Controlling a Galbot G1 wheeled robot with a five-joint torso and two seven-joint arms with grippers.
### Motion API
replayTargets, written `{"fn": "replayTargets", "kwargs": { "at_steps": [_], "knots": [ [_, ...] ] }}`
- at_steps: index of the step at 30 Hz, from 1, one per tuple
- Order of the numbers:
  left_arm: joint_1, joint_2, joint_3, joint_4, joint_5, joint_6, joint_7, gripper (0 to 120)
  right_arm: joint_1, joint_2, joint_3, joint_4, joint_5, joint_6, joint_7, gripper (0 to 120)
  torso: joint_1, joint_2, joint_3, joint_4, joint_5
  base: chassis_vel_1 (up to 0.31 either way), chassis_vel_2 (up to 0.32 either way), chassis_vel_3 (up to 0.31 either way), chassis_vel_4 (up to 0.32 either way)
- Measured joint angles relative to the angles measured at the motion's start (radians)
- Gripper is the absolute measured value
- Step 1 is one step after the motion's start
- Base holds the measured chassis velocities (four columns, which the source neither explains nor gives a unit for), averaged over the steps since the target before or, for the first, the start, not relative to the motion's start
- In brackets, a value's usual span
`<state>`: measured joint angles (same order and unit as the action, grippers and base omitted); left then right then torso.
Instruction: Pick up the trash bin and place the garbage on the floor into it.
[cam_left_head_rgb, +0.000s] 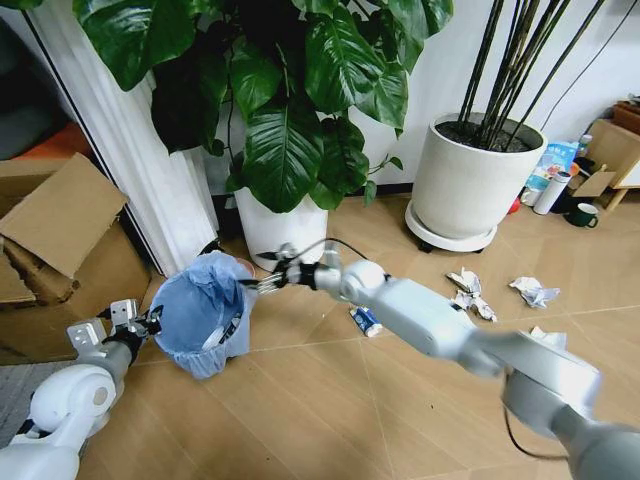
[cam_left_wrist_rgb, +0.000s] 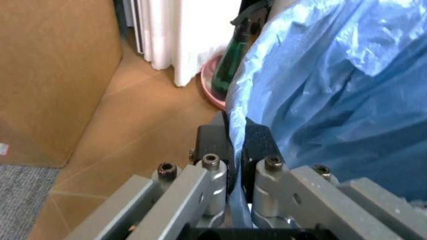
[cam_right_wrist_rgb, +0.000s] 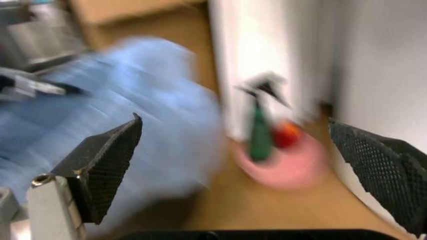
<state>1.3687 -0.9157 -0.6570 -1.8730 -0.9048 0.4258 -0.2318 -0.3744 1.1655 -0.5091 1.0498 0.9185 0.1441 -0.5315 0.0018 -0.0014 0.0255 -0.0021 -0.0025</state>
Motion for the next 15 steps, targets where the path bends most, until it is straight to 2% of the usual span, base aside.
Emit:
{"fn": "replayTargets", "kwargs": {
  "at_steps": [1, 4, 6, 8, 10, 11, 12, 14, 15],
  "knots": [
    [0.0, 0.0, 0.0, 0.0, 0.0, 0.0, 0.0, 0, 0.0, 0.0, 0.0, 0.0, 0.0, 0.0, 0.0, 100, 0.0, 0.0, 0.0, 0.0, 0.0, 0.0, 0.0, 0.0, 0.0],
    [0.005, -0.002, -0.009, -0.007, 0.0, -0.001, -0.008, 0, -0.136, -0.114, 0.145, 0.054, -0.015, 0.008, 0.053, 100, 0.0, 0.0, 0.0, -0.001, 0.0002, 0.0, 0.0, 0.0, 0.0],
    [0.005, -0.002, -0.009, -0.008, 0.0, -0.001, -0.008, 0, -0.156, -0.129, 0.169, 0.066, -0.015, 0.008, 0.061, 100, 0.0, 0.0, 0.0, -0.0009, 0.0002, 0.0, 0.0, 0.0, 0.0],
    [0.008, -0.001, -0.009, -0.009, -0.001, -0.001, -0.01, 0, -0.271, -0.184, 0.309, 0.134, -0.019, 0.008, 0.093, 100, 0.0, 0.0, 0.0, -0.0005, -0.0004, 0.0, 0.0, 0.0, 0.0],
    [0.015, -0.002, -0.013, -0.012, -0.001, -0.002, -0.01, 0, -0.378, -0.206, 0.432, 0.191, -0.027, 0.007, 0.115, 100, 0.0, 0.0, 0.0, 0.0001, 0.0, 0.0, 0.0, 0.0, 0.0],
    [0.015, -0.002, -0.013, -0.012, -0.001, -0.002, -0.01, 0, -0.378, -0.206, 0.432, 0.191, -0.027, 0.007, 0.115, 100, 0.0, 0.0, 0.0, 0.0001, 0.0, 0.0, 0.0, 0.0, 0.0],
    [0.024, -0.004, -0.019, -0.016, -0.001, -0.004, -0.009, 0, -0.479, -0.214, 0.535, 0.234, -0.044, 0.006, 0.126, 100, 0.0, 0.0, 0.0, 0.0, -0.0004, 0.0, 0.0, 0.0, 0.0],
    [0.034, -0.007, -0.025, -0.019, 0.001, -0.006, -0.008, 0, -0.599, -0.214, 0.665, 0.278, -0.076, 0.004, 0.128, 100, 0.0, 0.0, 0.0, -0.0002, 0.0009, 0.0, 0.0, 0.0, 0.0],
    [0.034, -0.007, -0.025, -0.019, 0.001, -0.006, -0.008, 0, -0.599, -0.214, 0.665, 0.278, -0.076, 0.004, 0.128, 100, 0.0, 0.0, 0.0, -0.0002, 0.0009, 0.0, 0.0, 0.0, 0.0]
  ]
}}
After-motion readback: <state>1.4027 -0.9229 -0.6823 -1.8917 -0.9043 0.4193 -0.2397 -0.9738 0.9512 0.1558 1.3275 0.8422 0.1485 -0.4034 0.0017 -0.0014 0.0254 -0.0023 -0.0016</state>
